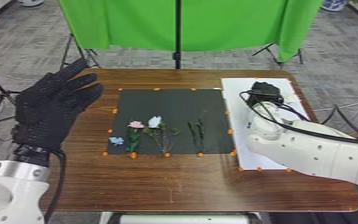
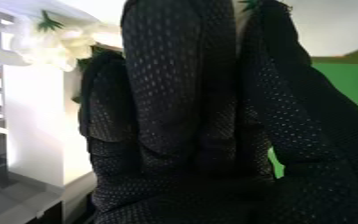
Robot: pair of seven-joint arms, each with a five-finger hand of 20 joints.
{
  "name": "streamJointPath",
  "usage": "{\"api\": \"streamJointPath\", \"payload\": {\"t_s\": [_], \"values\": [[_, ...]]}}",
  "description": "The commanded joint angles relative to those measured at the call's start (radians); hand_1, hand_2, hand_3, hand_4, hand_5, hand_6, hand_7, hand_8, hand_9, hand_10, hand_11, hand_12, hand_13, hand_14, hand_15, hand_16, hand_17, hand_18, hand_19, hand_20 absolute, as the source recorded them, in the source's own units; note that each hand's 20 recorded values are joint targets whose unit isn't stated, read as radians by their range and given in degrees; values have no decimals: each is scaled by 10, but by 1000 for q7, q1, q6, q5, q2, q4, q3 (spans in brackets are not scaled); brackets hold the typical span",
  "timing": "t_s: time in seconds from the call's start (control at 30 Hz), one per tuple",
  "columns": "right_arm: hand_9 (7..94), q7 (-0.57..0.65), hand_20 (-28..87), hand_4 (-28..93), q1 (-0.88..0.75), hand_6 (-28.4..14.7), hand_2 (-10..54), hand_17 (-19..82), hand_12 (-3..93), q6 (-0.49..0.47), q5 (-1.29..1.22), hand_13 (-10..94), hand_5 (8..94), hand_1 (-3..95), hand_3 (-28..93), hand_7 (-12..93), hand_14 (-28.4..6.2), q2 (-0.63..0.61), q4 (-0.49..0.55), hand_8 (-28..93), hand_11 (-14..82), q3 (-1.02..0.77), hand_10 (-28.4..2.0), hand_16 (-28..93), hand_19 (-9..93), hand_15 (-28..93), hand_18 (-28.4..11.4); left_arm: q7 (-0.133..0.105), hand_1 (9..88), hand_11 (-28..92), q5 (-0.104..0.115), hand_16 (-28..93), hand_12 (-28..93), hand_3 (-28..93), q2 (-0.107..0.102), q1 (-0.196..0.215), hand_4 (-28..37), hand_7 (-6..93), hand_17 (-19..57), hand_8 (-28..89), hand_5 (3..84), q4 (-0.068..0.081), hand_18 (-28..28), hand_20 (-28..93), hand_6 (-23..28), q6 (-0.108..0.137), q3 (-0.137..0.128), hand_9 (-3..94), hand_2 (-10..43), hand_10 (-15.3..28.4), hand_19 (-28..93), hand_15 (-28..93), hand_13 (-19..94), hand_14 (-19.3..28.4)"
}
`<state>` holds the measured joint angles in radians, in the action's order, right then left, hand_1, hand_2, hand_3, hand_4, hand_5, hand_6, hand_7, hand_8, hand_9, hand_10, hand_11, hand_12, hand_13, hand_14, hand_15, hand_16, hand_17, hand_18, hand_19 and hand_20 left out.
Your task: Arrange flowers
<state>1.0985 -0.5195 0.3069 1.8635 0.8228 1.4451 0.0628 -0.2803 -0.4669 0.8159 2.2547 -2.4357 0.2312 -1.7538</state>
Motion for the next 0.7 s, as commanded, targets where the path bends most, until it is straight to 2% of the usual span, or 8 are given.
{"api": "streamJointPath", "payload": {"t_s": [0.03, 0.17, 0.27, 0.43, 0.5, 0.6, 0.7], "values": [[937, -29, 72, -283, -9, 39, -95, 522, 247, 98, 65, 903, 876, 548, 650, 157, -24, -17, 70, 19, 125, -44, -57, 203, 932, 463, -149, 4, 223, 314, -12, -113, 111, 780, 17, 24, -219, 135, -66, -85, 391, -8, 284, -121, 119, -14, -18, 313, 77, 220, 730, 561, 244, 284], [937, -87, 85, -283, 18, 39, -95, 520, 244, 135, 92, 904, 880, 546, 658, 159, -25, 8, 136, 23, 133, -46, -60, 206, 932, 468, -151, -7, 222, 314, -12, -114, 111, 779, 11, 27, -218, 134, -66, -85, 391, -12, 284, -122, 120, -10, -25, 313, 78, 220, 730, 562, 245, 284], [937, -121, 93, -283, 51, 39, -95, 518, 243, 162, 106, 904, 881, 544, 663, 159, -24, 35, 190, 26, 138, -26, -59, 206, 932, 470, -152, 5, 222, 314, -17, -114, 112, 779, 4, 19, -218, 134, -65, -85, 392, -14, 284, -122, 119, -23, -37, 313, 78, 220, 730, 561, 245, 284], [937, -162, 104, -283, 60, 38, -95, 515, 242, 174, 103, 903, 882, 541, 668, 157, -23, 95, 248, 27, 142, -5, -60, 207, 932, 474, -154, 0, 221, 314, -13, -114, 112, 779, -14, -11, -217, 131, -65, -85, 390, -5, 284, -123, 119, -24, -16, 312, 78, 220, 730, 561, 245, 284], [937, -170, 112, -283, 55, 38, -95, 510, 242, 163, 96, 903, 882, 540, 671, 157, -23, 121, 255, 29, 142, -3, -60, 207, 932, 476, -154, 5, 222, 314, -12, -114, 111, 777, -14, -16, -218, 132, -65, -84, 390, -2, 284, -123, 119, -28, -11, 312, 78, 220, 730, 560, 245, 284], [937, -166, 120, -283, 50, 39, -95, 508, 242, 161, 87, 902, 882, 539, 670, 157, -22, 162, 249, 30, 142, 8, -60, 208, 932, 478, -155, -1, 222, 314, -10, -114, 111, 778, -18, -14, -218, 132, -66, -84, 389, 0, 284, -124, 119, -32, -11, 313, 78, 220, 731, 560, 244, 284], [937, -168, 125, -283, 47, 39, -95, 505, 241, 156, 83, 902, 881, 537, 673, 157, -22, 182, 249, 30, 143, 28, -60, 208, 932, 479, -155, 11, 222, 314, -17, -113, 111, 778, -8, -20, -218, 133, -65, -84, 390, 3, 284, -124, 119, -39, -13, 312, 77, 220, 731, 560, 245, 284]]}}
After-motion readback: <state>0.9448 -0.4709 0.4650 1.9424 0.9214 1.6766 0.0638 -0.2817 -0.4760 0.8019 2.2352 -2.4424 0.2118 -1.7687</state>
